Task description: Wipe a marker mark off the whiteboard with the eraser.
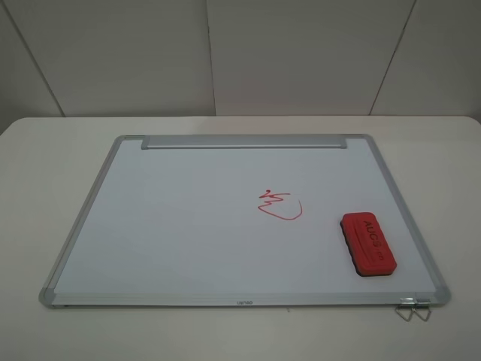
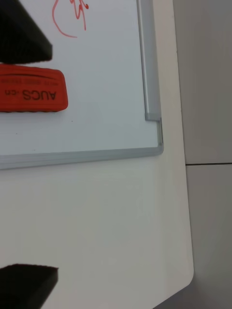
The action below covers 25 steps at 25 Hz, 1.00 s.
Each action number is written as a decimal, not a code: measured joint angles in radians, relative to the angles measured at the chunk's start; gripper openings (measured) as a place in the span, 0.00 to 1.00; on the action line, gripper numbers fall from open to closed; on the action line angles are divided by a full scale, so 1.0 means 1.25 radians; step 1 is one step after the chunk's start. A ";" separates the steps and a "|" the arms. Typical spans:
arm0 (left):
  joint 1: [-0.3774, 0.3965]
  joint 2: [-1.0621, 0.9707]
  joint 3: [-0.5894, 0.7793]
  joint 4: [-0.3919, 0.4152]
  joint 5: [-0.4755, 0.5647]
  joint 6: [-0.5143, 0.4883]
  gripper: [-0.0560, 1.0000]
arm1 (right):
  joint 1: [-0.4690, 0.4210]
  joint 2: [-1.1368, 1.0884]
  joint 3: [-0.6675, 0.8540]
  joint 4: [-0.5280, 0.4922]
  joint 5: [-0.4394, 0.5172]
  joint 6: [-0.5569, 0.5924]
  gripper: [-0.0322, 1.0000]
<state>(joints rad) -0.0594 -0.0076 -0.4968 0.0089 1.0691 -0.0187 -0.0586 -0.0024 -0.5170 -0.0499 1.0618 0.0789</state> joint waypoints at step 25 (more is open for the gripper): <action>0.000 0.000 0.000 0.000 0.000 0.000 0.79 | 0.000 0.000 0.000 0.000 0.000 0.000 0.75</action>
<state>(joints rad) -0.0594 -0.0076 -0.4968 0.0089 1.0691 -0.0187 -0.0586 -0.0024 -0.5170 -0.0499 1.0618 0.0789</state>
